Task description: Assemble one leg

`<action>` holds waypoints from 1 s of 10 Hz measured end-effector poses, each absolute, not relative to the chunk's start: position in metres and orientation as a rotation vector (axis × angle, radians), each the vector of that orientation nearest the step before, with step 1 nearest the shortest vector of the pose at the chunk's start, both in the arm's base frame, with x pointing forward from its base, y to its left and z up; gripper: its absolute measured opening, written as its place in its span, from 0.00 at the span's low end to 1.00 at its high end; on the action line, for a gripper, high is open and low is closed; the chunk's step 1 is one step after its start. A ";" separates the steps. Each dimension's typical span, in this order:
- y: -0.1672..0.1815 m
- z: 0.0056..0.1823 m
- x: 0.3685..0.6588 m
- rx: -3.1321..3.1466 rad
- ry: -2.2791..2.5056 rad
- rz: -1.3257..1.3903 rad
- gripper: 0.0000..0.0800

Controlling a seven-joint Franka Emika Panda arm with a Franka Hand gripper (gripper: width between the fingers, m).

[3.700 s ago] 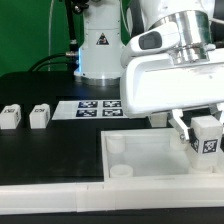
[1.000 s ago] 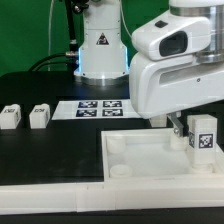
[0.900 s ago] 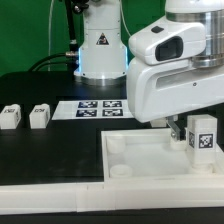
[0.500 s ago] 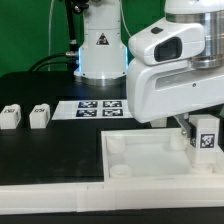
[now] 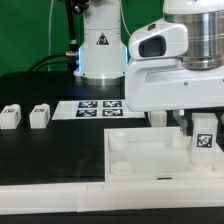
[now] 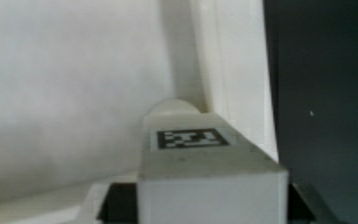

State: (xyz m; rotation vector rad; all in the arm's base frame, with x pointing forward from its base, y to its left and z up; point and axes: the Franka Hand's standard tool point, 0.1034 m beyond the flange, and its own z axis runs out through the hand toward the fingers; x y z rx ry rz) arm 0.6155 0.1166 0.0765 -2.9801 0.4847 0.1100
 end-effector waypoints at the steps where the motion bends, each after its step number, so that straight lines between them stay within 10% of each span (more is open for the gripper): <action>1: 0.114 0.074 0.619 -2.912 0.713 0.111 0.37; 7: 0.122 0.074 0.621 -2.273 1.875 0.248 0.37; 10: 0.123 0.073 0.620 -2.282 1.858 0.250 0.67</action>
Offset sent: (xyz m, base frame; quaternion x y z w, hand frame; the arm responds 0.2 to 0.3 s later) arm 0.0021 0.0026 0.0040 0.0723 -0.0116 0.5077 0.8584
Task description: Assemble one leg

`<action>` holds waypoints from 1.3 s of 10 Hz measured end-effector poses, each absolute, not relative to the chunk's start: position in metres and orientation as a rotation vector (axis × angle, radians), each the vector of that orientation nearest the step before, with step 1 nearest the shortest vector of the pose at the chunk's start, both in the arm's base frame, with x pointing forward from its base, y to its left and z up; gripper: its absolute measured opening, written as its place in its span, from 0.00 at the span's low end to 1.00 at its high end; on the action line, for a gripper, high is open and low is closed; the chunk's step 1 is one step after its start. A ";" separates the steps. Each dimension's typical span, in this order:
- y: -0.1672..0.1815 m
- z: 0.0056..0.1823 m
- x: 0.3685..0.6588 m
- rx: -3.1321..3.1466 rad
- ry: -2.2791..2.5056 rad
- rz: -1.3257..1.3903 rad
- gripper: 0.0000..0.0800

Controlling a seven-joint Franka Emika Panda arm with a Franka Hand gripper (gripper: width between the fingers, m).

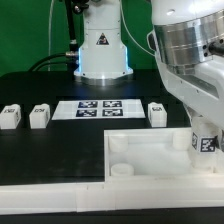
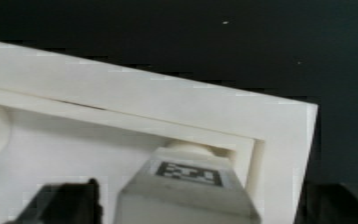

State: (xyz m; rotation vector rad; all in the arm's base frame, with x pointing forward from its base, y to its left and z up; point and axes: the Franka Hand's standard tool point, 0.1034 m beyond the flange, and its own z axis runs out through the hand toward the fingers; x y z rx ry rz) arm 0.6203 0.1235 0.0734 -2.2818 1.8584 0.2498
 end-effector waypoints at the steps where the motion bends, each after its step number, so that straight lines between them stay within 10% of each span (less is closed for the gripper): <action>1: 0.123 0.073 0.620 -2.331 1.790 0.242 0.77; 12: 0.117 0.073 0.623 -3.025 -0.040 0.003 0.81; 13: 0.116 0.073 0.622 -3.025 0.008 0.006 0.69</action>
Offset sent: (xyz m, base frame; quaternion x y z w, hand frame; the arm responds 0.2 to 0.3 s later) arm 0.0077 -0.0224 0.0092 -0.0441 0.0704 -0.4866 0.8697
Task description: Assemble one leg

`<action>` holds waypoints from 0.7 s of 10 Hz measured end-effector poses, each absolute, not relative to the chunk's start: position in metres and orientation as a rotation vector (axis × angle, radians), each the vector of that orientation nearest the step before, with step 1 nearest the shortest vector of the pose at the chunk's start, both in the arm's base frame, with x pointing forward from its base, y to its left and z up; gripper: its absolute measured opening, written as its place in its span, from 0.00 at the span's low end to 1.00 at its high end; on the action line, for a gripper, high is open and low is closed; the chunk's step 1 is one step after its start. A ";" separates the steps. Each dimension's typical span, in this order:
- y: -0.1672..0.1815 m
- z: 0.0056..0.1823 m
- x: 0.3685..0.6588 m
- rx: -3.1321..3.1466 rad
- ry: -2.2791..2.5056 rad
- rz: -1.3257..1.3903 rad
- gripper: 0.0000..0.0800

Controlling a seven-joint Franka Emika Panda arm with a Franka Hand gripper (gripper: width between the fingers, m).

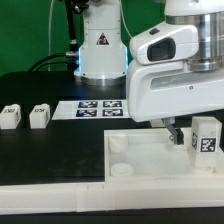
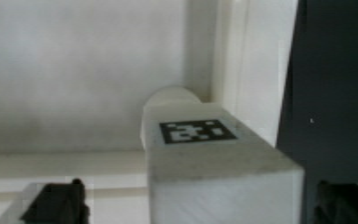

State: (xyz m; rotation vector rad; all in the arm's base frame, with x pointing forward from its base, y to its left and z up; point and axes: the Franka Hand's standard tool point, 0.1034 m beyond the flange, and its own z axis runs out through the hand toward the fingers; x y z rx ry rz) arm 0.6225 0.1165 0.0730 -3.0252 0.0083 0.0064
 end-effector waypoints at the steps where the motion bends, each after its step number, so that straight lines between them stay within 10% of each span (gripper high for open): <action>1: 0.117 0.073 0.622 -3.023 0.038 0.009 0.69; 3: 0.117 0.072 0.622 -2.988 0.406 0.035 0.37; 7: 0.114 0.071 0.626 -2.738 1.147 0.087 0.37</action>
Offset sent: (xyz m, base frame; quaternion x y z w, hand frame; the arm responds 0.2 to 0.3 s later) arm 0.0000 0.0000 0.0000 0.0000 0.0000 0.2667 0.9638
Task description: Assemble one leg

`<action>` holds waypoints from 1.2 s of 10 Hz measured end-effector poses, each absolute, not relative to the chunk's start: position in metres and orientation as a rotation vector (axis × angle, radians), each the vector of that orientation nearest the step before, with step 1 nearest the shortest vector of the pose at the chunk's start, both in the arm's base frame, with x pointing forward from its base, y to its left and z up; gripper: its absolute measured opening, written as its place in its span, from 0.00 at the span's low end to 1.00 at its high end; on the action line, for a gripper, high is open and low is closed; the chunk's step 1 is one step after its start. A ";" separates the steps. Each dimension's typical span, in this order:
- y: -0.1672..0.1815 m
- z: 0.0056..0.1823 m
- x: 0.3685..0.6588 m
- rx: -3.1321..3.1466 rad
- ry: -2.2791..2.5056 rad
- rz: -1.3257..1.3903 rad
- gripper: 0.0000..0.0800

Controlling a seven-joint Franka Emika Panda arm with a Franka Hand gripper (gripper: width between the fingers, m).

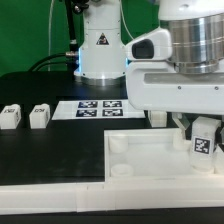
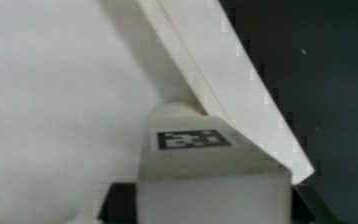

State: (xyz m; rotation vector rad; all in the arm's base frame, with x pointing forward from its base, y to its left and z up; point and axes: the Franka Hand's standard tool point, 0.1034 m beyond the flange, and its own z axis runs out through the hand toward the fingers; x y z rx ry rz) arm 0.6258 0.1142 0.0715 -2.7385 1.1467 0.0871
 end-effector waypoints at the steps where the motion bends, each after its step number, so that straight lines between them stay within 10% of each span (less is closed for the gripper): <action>1: 0.113 0.070 0.627 -2.588 1.415 0.098 0.37; 6: 0.111 0.069 0.627 -2.225 1.883 0.182 0.47; 8: 0.119 0.069 0.625 -2.419 1.652 0.138 0.77; 12: 0.121 0.068 0.624 -2.783 0.993 0.054 0.81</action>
Offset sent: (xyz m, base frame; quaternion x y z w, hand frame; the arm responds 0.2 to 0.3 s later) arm 0.0030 -0.0003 0.0044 0.0235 -0.0129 0.3014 0.9531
